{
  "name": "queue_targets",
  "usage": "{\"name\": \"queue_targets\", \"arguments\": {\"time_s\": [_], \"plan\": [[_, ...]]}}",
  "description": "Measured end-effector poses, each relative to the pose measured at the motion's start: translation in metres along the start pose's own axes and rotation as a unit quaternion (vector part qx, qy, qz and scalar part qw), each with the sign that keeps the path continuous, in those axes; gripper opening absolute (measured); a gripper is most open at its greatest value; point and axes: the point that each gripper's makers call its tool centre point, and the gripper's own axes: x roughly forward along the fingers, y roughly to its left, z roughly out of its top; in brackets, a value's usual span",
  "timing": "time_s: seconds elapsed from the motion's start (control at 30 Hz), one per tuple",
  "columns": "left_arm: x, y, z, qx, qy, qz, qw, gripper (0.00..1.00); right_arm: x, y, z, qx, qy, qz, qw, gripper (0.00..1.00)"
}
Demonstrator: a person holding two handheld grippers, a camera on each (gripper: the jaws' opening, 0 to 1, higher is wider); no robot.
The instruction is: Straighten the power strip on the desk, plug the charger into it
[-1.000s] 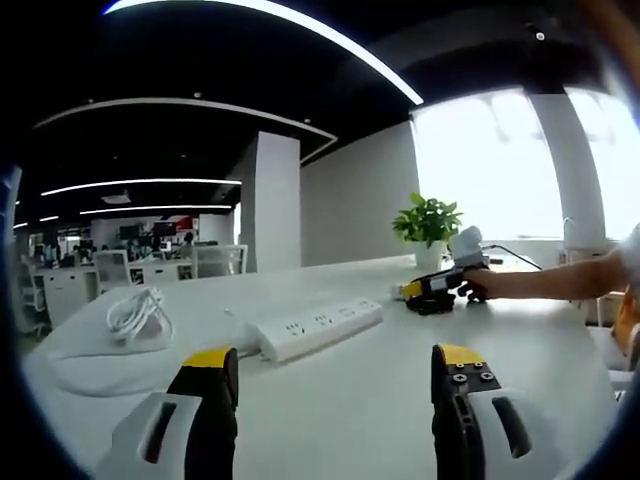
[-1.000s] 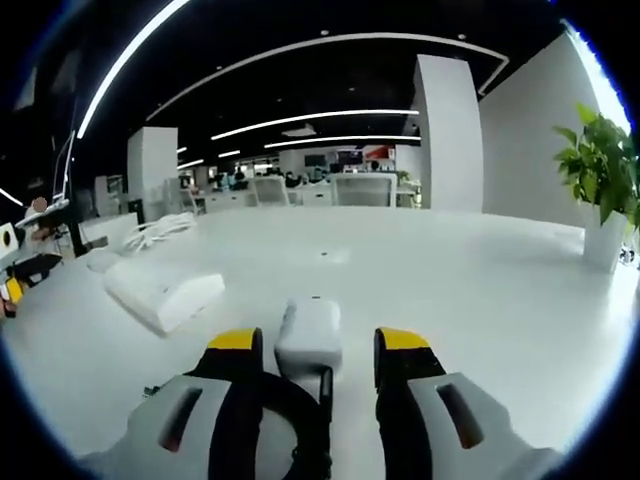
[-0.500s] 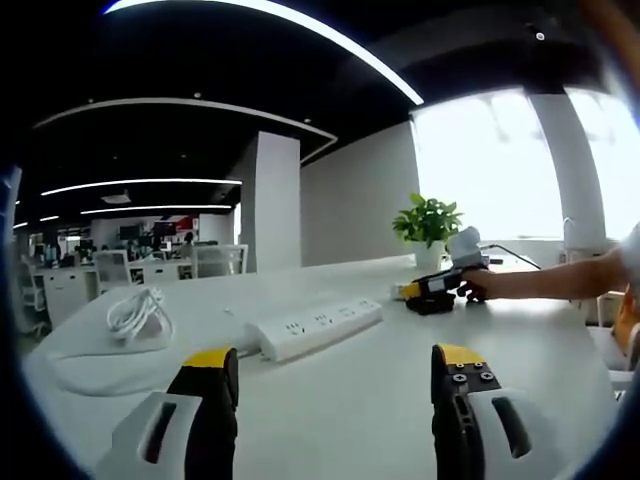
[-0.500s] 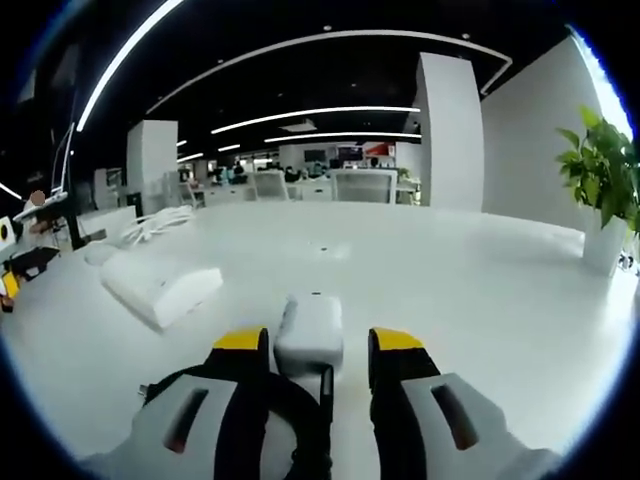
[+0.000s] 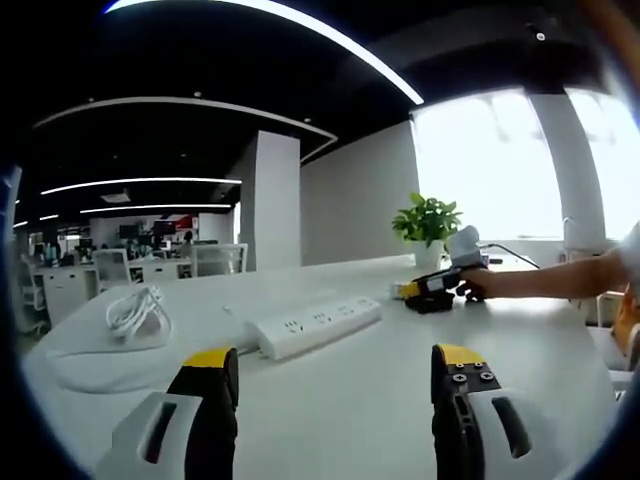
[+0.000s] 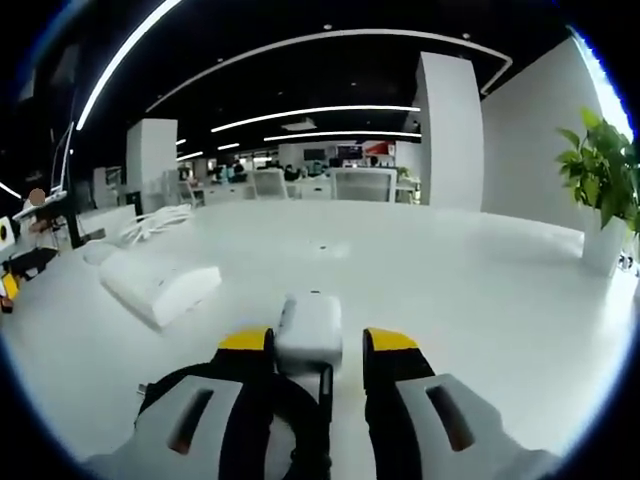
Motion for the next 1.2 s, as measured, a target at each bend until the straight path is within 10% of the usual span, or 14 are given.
{"name": "queue_targets", "arguments": {"time_s": [1.2], "plan": [[-0.0010, -0.0031, -0.0027, 0.001, 0.003, -0.002, 1.0000, 0.81, 0.0028, 0.0066, -0.0008, -0.014, 0.002, 0.015, 0.9998, 0.25]]}}
